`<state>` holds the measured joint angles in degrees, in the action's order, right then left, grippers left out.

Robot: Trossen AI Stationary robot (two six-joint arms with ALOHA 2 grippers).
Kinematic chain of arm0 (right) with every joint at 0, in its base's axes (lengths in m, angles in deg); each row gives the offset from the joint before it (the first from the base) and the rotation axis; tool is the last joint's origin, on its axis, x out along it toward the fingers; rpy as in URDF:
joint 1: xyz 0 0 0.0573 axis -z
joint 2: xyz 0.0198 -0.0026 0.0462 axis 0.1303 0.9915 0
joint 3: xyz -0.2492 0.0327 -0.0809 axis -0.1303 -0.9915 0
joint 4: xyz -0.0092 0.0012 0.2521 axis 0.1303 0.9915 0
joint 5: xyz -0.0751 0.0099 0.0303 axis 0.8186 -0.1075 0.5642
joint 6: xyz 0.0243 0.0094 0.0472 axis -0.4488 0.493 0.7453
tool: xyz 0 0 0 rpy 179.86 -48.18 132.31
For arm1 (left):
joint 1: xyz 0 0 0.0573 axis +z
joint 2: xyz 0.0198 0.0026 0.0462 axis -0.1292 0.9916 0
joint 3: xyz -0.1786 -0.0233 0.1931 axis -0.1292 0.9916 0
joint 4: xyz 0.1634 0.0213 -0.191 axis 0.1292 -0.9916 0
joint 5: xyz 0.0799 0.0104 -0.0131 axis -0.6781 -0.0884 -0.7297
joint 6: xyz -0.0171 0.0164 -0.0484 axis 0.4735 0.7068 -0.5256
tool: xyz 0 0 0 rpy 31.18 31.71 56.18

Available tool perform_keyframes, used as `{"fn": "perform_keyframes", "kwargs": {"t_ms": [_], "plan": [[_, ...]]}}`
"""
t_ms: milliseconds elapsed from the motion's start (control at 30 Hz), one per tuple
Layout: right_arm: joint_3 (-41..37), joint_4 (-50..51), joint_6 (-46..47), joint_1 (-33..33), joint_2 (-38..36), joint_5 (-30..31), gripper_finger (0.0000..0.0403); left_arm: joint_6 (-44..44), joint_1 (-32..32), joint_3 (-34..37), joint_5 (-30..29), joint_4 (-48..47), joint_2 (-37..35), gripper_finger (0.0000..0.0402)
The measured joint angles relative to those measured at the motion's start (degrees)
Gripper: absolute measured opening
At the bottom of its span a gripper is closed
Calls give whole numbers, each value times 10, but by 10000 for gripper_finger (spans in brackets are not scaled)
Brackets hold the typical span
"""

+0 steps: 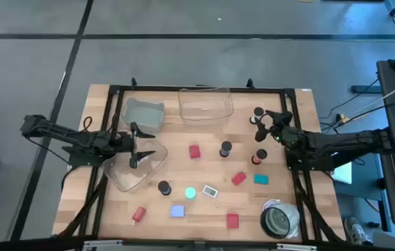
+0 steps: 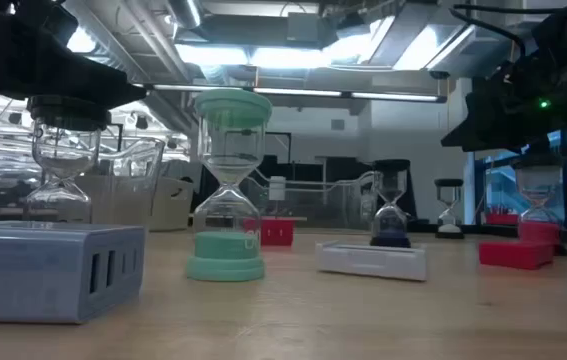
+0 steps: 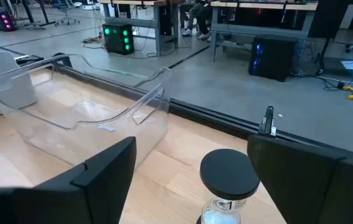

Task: Pick & Place Office items

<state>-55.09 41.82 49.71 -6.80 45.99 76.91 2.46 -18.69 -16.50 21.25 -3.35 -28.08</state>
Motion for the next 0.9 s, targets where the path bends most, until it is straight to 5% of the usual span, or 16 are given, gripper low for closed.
{"fn": "perform_keyframes", "kwargs": {"t_ms": [900], "plan": [[0, -1, 2, 0, 0, 0, 311, -30, 0, 0, -10, 1, 0, 285]]}}
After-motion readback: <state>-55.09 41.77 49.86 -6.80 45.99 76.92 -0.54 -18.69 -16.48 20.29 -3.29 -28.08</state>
